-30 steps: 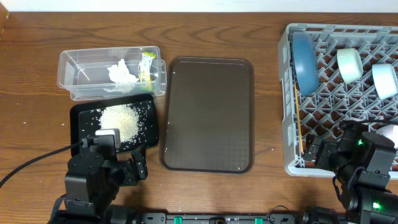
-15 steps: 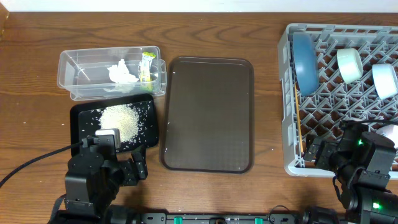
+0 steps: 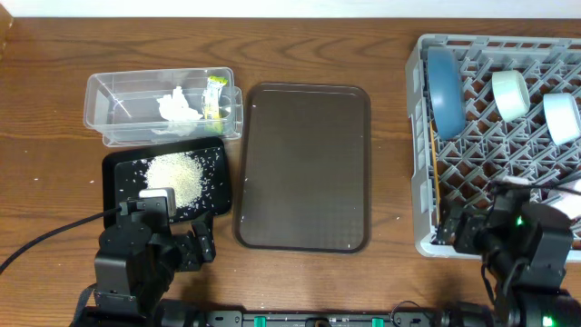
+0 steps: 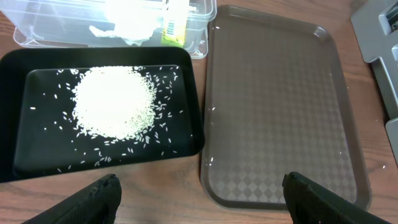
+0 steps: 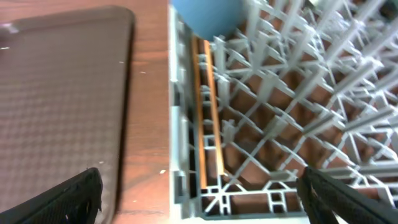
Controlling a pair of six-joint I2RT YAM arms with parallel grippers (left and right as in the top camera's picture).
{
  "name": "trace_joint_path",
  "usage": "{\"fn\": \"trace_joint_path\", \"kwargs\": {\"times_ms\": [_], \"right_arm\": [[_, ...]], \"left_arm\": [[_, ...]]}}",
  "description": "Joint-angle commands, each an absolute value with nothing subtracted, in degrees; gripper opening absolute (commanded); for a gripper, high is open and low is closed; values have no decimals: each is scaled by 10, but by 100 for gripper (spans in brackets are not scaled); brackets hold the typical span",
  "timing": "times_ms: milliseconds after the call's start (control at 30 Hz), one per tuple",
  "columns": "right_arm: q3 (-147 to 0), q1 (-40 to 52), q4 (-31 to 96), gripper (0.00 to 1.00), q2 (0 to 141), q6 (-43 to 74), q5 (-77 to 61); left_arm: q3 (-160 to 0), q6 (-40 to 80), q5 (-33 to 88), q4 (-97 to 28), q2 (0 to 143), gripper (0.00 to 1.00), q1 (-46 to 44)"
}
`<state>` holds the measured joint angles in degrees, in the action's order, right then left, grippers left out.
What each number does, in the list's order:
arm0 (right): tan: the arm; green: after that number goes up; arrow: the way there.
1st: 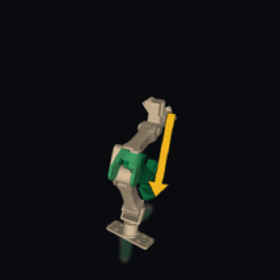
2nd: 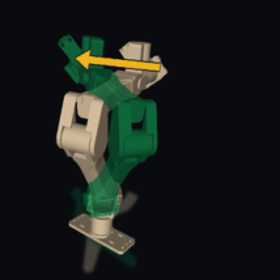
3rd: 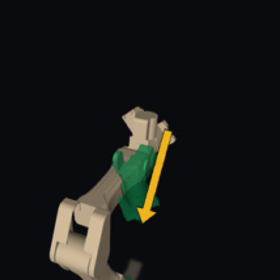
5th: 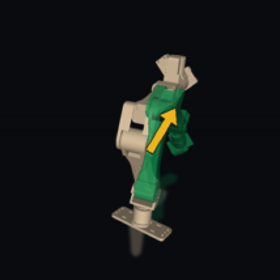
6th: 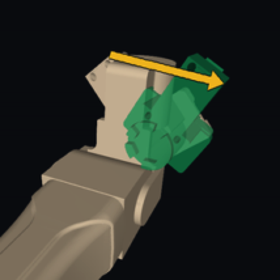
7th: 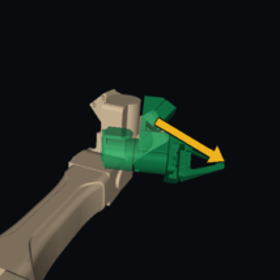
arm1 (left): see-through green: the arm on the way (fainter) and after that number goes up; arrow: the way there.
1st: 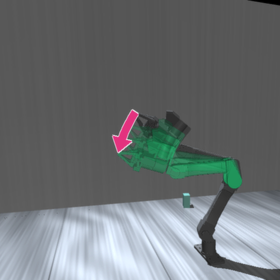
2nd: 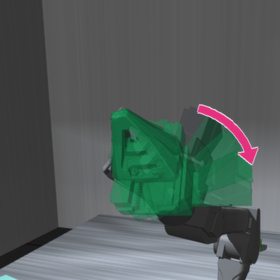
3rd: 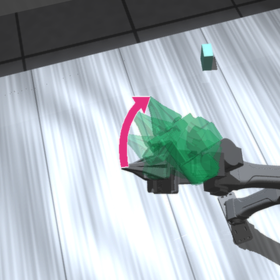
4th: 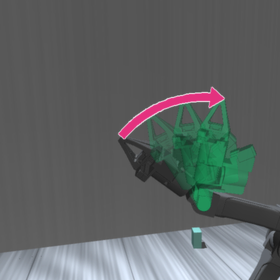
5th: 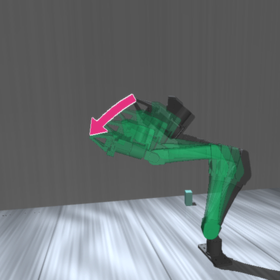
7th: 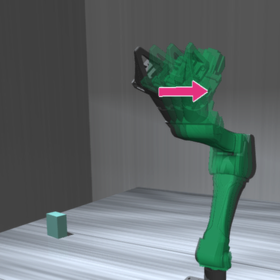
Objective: Sort waste into correct bins and load items into the dishwasher rack
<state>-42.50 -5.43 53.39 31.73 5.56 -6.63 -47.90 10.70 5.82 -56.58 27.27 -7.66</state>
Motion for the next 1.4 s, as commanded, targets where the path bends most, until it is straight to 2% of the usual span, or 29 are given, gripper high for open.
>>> {"fn": "trace_joint_path", "kwargs": {"times_ms": [0, 300, 667, 1067, 1367], "right_arm": [[-421, -17, 536, 99, 282, 56, -65], [-398, 39, 535, 99, 202, 31, 55], [-299, 64, 510, 99, 95, 29, 66], [-140, 78, 233, 99, 6, 29, 58], [-16, 79, -14, 99, 3, -13, 58]], "left_arm": [[-474, 114, 54, -565, 273, 86, -77], [-474, 114, 54, -565, 273, 86, -77], [-474, 114, 54, -565, 273, 86, -77], [-474, 114, 54, -565, 273, 86, -77], [-474, 114, 54, -565, 273, 86, -77]]}}
